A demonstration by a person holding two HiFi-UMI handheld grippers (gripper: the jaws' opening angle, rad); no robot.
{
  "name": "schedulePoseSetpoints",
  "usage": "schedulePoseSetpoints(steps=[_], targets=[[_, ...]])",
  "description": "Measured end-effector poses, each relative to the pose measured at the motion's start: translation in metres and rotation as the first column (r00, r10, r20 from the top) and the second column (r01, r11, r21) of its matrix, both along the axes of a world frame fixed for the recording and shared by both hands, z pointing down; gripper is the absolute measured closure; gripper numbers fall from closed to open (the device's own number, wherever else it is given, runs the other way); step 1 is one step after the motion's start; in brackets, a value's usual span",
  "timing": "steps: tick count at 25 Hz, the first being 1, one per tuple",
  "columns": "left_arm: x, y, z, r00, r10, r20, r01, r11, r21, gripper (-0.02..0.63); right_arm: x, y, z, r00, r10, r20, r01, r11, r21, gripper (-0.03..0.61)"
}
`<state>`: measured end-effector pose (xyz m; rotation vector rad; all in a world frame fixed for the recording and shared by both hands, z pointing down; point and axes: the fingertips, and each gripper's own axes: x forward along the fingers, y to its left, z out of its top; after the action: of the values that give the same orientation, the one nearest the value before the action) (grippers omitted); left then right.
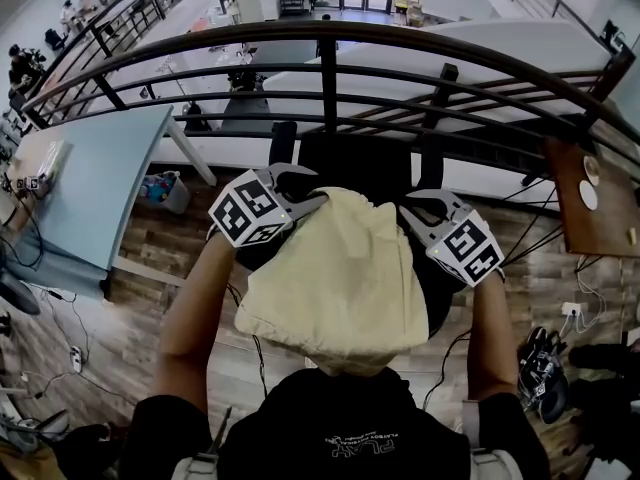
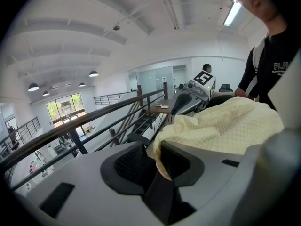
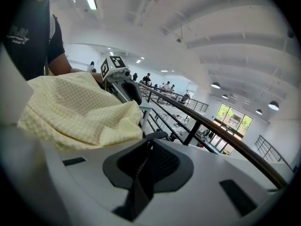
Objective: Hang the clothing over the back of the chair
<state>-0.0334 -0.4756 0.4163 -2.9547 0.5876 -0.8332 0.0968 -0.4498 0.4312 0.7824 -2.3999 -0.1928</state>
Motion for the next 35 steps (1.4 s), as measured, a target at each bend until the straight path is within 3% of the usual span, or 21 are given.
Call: schedulePoseSetpoints(steps=[8,13,17,25,32,35], targets=[[-0.007,0.013,0.0,0.996,0.059,0.067,-0.055,0.997,-0.052,0.471,0.005,0.002,-0.025,1.0,0.02,0.02,-0.021,0.999,0.043,0.554],[-0.01,0.01,-0.02,1.0,-0.013,0.016,0.013,1.0,0.026,0.472,0.002,0.007,-0.048,0.997,0.045,0.065,-0.053,0.991,0.12,0.554],[-0.015,0.006,-0.051,0.992,-0.089,-0.083,0.098,0.989,0.108,0.491,0.003,0.01,-0.075,0.986,0.078,0.149,-0.108,0.973,0.205,0.555],[-0.029,0.018,-0.128,0.933,-0.181,-0.312,0.274,0.918,0.286,0.547,0.011,0.028,-0.128,0.95,0.127,0.285,-0.224,0.913,0.341,0.555],[-0.052,0.063,-0.181,0.857,-0.212,-0.469,0.402,0.845,0.352,0.597,0.002,0.068,-0.175,0.919,0.075,0.387,-0.257,0.859,0.442,0.555],[-0.057,0.087,-0.194,0.843,-0.204,-0.497,0.421,0.826,0.375,0.6,-0.001,0.091,-0.19,0.904,0.071,0.422,-0.283,0.839,0.465,0.557]])
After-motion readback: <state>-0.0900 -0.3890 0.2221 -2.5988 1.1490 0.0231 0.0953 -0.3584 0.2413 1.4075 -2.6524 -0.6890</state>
